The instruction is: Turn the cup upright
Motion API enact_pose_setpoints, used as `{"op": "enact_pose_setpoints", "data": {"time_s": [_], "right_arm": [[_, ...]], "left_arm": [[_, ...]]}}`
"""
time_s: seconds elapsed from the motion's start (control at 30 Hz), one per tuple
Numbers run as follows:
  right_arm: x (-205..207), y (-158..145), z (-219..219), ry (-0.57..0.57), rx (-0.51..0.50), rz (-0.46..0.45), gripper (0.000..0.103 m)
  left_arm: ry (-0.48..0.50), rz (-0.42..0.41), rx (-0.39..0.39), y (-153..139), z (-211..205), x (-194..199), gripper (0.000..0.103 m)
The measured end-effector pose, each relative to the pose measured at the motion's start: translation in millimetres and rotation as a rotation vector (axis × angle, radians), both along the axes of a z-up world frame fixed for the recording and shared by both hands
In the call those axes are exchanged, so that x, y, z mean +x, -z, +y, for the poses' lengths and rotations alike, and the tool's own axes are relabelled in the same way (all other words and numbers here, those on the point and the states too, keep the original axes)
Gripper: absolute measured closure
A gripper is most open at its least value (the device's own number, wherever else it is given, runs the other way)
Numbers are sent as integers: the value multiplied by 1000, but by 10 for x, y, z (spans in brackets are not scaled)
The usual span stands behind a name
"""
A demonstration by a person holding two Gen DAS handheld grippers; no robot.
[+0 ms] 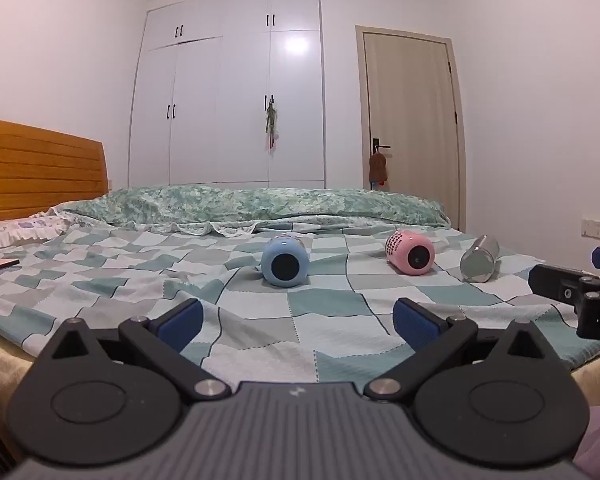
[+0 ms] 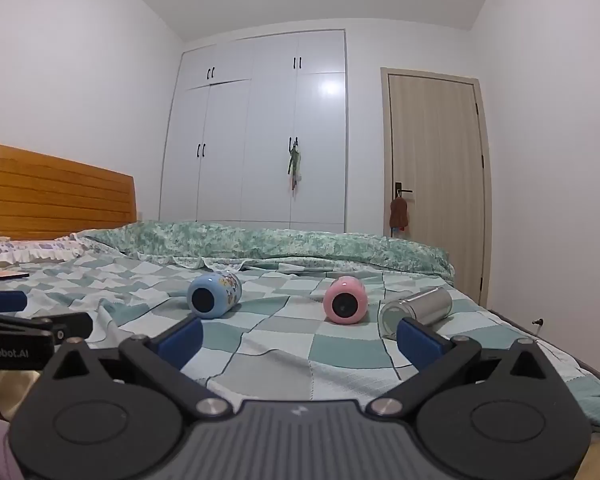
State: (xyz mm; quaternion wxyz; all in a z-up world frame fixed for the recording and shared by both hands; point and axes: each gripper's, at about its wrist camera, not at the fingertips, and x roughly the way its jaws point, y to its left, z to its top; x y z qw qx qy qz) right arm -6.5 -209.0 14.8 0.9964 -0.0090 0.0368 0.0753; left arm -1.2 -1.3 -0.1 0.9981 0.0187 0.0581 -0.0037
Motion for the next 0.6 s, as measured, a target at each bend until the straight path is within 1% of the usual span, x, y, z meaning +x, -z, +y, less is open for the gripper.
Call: {"op": "enact_pose_setpoints", "data": {"time_s": [0.27,0.6], "right_arm": [[-2,3,20,-1,-13,-3,0],[6,-11,28,-2,-16,-9,0]], "left_arm": [[1,-10,-21,-9,55,-48,0],[6,7,-27,-9,63,-21,0]]}}
